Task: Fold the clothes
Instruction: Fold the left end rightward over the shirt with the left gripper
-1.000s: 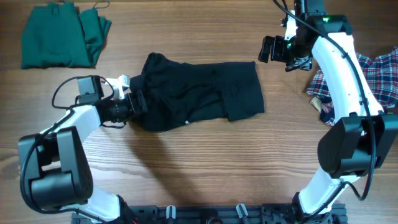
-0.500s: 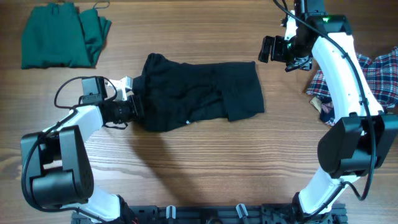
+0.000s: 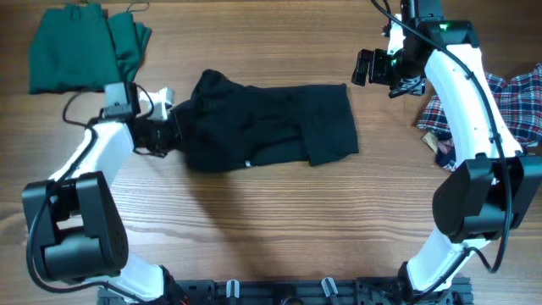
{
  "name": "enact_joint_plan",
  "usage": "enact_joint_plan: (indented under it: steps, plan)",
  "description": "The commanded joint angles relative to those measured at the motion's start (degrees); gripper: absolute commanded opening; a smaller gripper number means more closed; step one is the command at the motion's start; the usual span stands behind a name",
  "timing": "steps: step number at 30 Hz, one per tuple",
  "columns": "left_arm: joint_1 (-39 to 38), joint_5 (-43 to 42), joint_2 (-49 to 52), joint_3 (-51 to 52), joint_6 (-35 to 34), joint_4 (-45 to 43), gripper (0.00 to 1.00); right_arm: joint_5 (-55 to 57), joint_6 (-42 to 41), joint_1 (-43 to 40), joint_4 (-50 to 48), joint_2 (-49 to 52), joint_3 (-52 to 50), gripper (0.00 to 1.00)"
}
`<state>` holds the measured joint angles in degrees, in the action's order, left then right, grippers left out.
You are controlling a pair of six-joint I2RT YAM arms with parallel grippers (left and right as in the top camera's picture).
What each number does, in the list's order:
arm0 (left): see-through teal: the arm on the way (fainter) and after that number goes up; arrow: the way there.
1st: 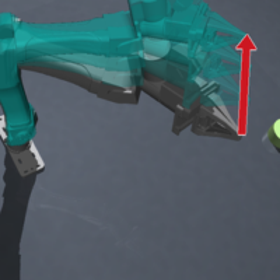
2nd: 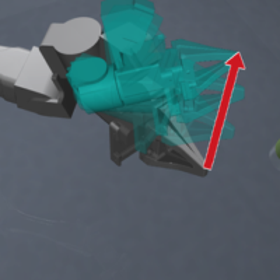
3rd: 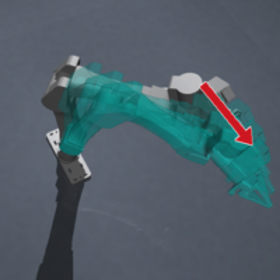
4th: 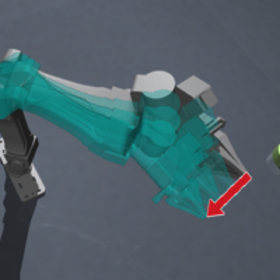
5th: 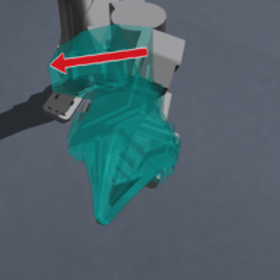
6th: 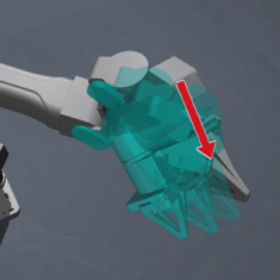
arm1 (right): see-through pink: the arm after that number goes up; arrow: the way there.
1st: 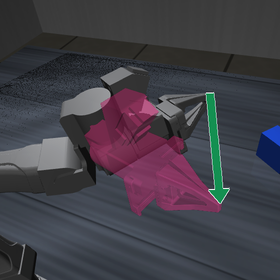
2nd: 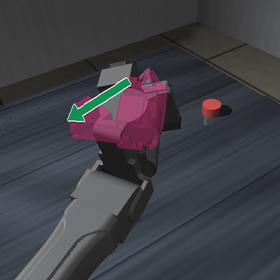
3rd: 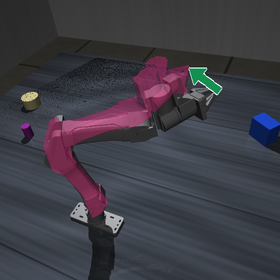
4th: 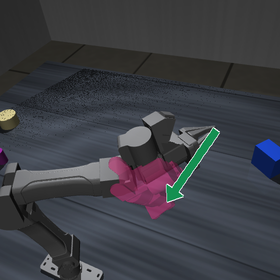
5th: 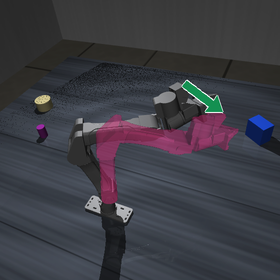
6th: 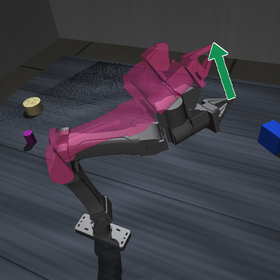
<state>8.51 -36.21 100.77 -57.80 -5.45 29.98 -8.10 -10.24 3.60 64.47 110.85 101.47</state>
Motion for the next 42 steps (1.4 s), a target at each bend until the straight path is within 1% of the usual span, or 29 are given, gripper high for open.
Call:
enact_joint_plan:
  steps: [1, 6, 11, 14, 21, 25, 27, 30, 33, 36, 42]
  plan:
    - [-0.6, 4.7, 0.5, -4.5, -0.3, 2.9, 0.04, -0.9, 1.2, 0.1, -0.2, 0.3, -0.7, 1.0]
    - [-4.8, 15.9, 0.4, -5.7, -5.3, 5.0, 0.04, -0.9, 1.2, 0.1, -0.2, 0.3, -0.7, 1.0]
    - [-8.3, 24.4, 0.5, -5.7, -10.8, 6.3, 0.07, -0.9, 1.2, 0.1, -0.1, 0.3, -0.7, 1.0]
    - [-8.5, 28.1, 0.4, -5.7, -13.0, 7.9, 0.05, -0.9, 1.3, 0.1, -0.1, 0.3, -0.7, 1.0]
    - [-10.1, 28.9, 0.4, -6.7, -13.1, 8.5, 0.04, -0.9, 1.3, 0.1, -0.2, 0.3, -0.7, 1.0]
    - [-12.9, 31.8, 0.4, -10.4, -13.8, 11.0, 0.04, -0.9, 1.3, 0.1, -0.1, 0.3, -0.7, 1.0]
    - [-15.4, 34.4, 0.4, -13.0, -14.8, 13.4, 0.04, -0.9, 1.3, 0.1, -0.1, 0.3, -0.7, 1.0]
    - [-19.9, 34.8, 0.4, -15.7, -16.5, 14.4, 0.04, -0.9, 1.2, 0.1, -0.1, 0.3, -0.7, 1.0]
    - [-24.3, 34.8, 0.4, -15.9, -18.9, 13.8, 0.04, -0.9, 1.3, 0.1, 0.2, 0.3, -0.7, 1.0]
    - [-27.3, 34.8, 0.5, -15.9, -19.3, 13.2, 0.04, -0.9, 1.2, 0.1, 0.3, 0.3, -0.8, 1.0]
    - [-34.3, 34.8, 0.5, -15.9, -22.4, 8.5, 0.06, -0.9, 1.2, 0.1, 0.1, 0.3, -3.6, 1.0]
